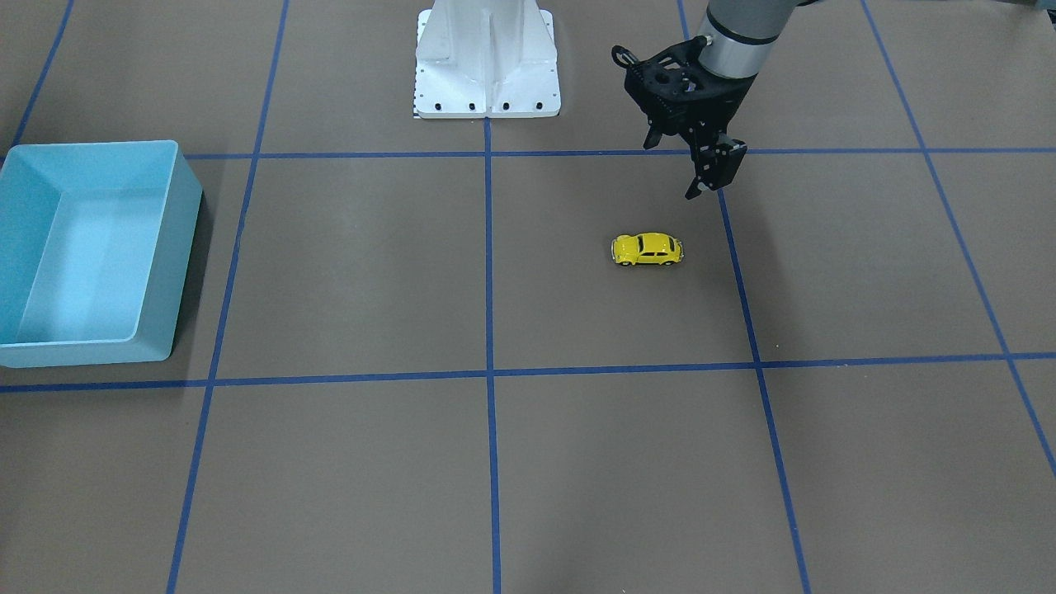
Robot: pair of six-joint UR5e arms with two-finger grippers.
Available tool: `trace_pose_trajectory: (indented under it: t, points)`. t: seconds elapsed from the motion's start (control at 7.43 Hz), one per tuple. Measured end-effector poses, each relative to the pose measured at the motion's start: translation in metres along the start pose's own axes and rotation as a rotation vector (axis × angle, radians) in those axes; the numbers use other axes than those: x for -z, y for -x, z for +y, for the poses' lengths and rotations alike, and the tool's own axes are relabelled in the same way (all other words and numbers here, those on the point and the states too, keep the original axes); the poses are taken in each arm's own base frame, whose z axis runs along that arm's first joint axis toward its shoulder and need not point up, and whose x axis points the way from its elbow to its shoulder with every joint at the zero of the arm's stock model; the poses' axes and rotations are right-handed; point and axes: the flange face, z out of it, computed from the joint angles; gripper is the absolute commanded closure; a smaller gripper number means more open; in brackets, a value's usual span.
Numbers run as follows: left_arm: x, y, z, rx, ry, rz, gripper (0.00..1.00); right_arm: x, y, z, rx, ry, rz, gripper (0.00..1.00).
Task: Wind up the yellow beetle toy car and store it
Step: 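Lower the left gripper onto the yellow car and grip it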
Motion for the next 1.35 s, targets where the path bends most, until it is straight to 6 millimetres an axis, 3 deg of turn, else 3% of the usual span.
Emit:
trace_pose_trajectory:
  t: [0.4, 1.35]
  points:
    - [-0.048, -0.03, -0.031, -0.224, 0.046, -0.02, 0.0, 0.001, 0.0, -0.001, 0.002, -0.002, 0.0, 0.0]
    - [-0.118, -0.033, -0.053, -0.335, 0.205, 0.022, 0.0, 0.002, 0.001, -0.002, 0.005, -0.004, 0.001, 0.0]
